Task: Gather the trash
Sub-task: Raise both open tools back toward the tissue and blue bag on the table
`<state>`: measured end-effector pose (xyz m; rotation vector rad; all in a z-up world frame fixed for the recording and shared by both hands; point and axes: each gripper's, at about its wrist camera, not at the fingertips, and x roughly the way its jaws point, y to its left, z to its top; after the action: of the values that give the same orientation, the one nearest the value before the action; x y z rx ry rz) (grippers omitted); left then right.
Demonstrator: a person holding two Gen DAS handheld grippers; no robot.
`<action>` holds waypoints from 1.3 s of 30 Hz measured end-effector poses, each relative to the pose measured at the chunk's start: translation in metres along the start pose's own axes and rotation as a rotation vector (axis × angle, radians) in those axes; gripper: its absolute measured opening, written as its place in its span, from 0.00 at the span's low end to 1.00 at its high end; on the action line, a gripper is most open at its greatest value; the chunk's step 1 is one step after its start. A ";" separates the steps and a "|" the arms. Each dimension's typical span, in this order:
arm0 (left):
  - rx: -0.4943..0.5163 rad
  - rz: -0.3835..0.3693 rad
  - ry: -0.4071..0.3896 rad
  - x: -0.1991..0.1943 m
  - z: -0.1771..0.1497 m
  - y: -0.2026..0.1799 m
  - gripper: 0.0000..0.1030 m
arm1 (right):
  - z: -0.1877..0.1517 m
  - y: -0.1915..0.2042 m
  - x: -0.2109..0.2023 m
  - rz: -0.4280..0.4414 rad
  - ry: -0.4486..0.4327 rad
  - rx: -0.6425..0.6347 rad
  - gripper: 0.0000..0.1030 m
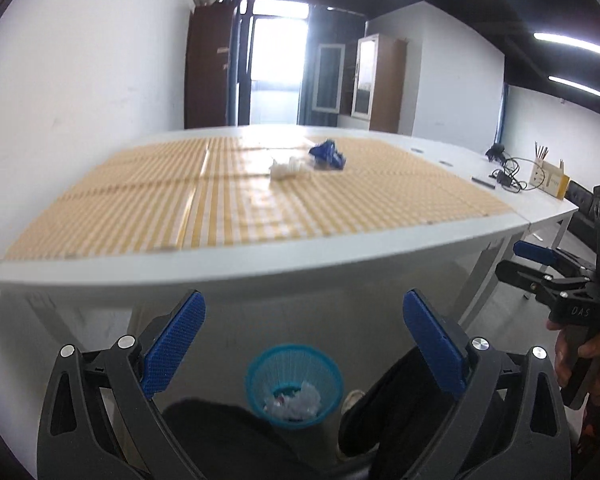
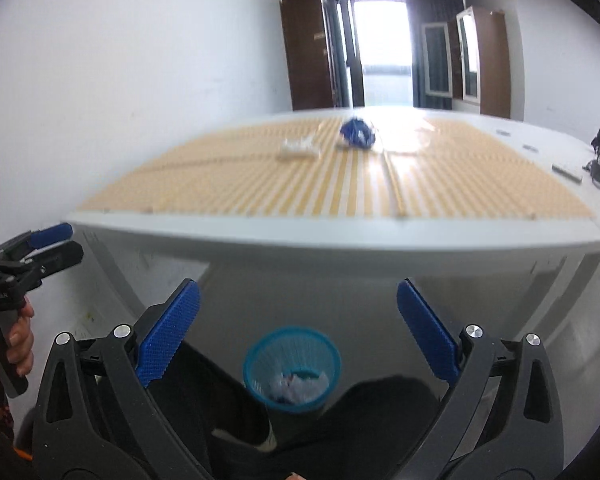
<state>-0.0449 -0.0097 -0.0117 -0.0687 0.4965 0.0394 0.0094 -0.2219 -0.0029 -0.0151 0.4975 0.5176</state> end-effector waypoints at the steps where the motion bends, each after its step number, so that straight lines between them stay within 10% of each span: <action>1: 0.004 0.002 -0.005 0.002 0.005 -0.001 0.94 | 0.006 -0.002 -0.001 0.001 -0.017 0.014 0.92; 39: -0.038 -0.060 0.066 0.164 0.083 0.040 0.94 | 0.091 -0.067 0.137 -0.019 -0.007 0.085 0.91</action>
<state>0.1363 0.0395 -0.0198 -0.1225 0.5598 -0.0122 0.1860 -0.2027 0.0073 0.0633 0.5113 0.4769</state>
